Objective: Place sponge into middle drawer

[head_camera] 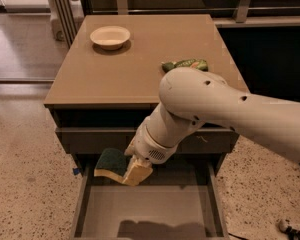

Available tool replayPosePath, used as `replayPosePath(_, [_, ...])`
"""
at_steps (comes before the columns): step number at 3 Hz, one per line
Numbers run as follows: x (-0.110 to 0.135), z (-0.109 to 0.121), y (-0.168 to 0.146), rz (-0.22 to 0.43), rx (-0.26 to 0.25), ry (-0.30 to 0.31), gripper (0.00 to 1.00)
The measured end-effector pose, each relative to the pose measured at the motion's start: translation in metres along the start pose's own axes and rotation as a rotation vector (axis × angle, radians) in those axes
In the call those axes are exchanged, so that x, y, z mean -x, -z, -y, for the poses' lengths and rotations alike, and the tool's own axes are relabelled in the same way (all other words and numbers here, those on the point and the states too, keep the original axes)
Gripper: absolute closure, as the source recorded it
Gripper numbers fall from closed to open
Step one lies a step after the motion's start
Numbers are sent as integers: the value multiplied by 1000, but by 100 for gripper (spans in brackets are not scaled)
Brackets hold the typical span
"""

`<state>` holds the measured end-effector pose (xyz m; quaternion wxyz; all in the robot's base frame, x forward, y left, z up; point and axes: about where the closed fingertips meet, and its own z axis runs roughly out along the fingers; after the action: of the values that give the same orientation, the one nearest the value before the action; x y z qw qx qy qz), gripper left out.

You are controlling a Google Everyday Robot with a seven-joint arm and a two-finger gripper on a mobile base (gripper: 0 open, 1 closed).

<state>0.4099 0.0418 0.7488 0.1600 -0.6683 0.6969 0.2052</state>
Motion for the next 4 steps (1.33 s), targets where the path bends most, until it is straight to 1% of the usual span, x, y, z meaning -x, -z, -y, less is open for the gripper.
replayPosePath(1, [-22, 11, -12, -19, -24, -31, 100])
replayPosePath(2, [-42, 21, -26, -36, -36, -61, 100])
replayPosePath(3, [-50, 22, -40, -63, -74, -89, 100])
replayPosePath(4, [-63, 20, -57, -64, -98, -131, 100])
